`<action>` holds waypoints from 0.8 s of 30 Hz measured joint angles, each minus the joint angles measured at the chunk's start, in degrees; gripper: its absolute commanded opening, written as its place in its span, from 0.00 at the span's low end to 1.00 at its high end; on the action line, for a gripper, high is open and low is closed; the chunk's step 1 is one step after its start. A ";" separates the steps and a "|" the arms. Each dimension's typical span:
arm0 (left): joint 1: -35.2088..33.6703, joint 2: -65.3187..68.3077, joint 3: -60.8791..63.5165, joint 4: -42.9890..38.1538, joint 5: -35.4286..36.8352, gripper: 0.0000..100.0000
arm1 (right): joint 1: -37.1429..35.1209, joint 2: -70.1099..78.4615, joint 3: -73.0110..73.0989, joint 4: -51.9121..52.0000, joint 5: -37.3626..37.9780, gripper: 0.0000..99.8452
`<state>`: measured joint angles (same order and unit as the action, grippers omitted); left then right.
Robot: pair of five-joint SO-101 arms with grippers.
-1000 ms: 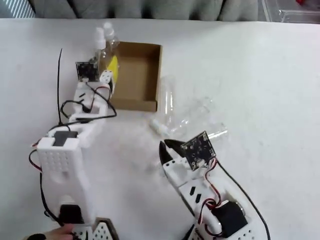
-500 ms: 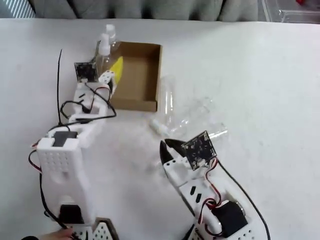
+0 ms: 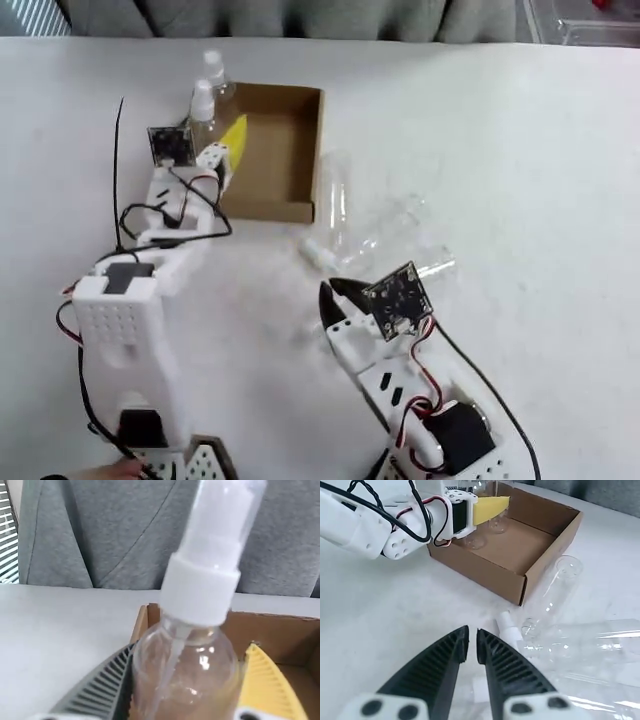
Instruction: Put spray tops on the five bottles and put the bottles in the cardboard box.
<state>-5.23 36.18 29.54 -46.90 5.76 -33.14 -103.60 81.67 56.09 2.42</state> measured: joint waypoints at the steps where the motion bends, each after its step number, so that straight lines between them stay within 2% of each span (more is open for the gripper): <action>1: 0.00 0.00 0.00 -0.18 0.00 0.31 | 0.00 0.00 0.00 0.00 0.00 0.01; 11: -0.35 -1.58 0.79 -0.18 2.73 0.31 | 0.00 0.00 0.00 0.00 0.00 0.01; 16: -0.88 -2.90 0.79 2.81 3.69 0.31 | 0.00 0.00 0.18 0.00 0.00 0.01; 24: -0.88 -6.59 4.75 3.08 3.69 0.31 | 0.00 0.35 3.34 -3.96 0.00 0.01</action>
<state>-6.11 29.58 34.29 -43.82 9.45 -33.14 -103.25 85.01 52.13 2.42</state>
